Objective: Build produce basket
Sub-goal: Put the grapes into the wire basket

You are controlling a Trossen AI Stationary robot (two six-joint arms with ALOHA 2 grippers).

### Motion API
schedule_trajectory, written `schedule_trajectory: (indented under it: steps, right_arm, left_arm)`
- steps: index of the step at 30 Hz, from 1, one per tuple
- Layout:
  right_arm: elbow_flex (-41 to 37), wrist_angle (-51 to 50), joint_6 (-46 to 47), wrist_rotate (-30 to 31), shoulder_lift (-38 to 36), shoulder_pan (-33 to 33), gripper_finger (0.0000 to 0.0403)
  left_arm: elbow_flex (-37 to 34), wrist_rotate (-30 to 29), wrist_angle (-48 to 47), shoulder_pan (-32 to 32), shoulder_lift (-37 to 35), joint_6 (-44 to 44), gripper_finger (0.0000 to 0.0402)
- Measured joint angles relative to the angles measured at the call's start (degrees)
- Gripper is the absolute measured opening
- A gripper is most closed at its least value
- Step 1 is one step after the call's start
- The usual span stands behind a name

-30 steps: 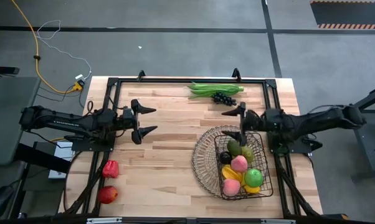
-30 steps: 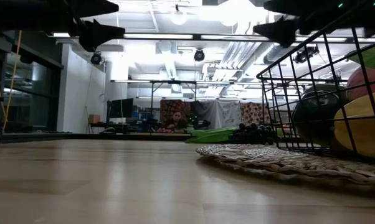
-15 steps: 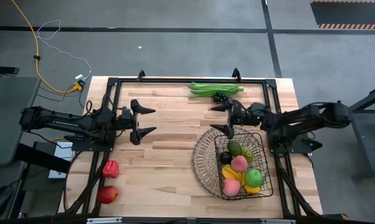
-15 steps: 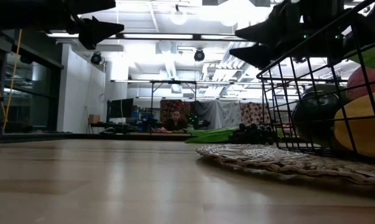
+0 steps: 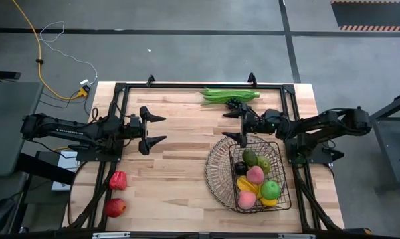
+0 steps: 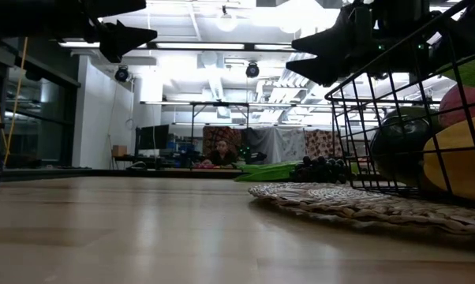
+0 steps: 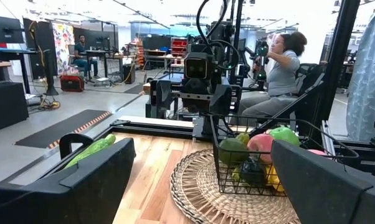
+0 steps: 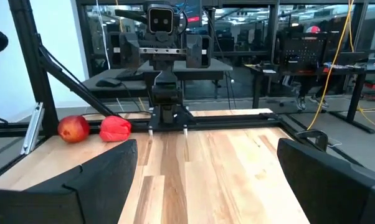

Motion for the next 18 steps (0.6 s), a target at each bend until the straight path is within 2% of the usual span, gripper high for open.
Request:
schedule_trajectory:
  steps: [7,9,12,15,18]
  right_arm:
    - [0.0,-0.1,1.5,1.0,0.0,0.0,0.0376]
    - [0.0,-0.3,1.9,5.5,0.0,0.0,0.0376]
    - [0.3,-3.1,5.4,15.7,0.0,-0.4,0.0376]
    - [3.4,-14.9,8.4,25.0,-0.1,-2.0,0.0376]
    - [8.9,-33.6,13.4,32.3,-0.1,-3.9,0.0376]
  left_arm:
    - [0.0,0.0,0.0,0.0,0.0,0.0,0.0367]
    - [0.0,0.0,0.0,0.0,0.0,0.0,0.0367]
    - [0.0,-0.1,0.0,0.0,0.0,0.0,0.0367]
    - [0.0,-1.0,0.0,0.0,0.0,0.0,0.0367]
    - [0.0,-1.8,0.0,0.0,0.1,0.0,0.0367]
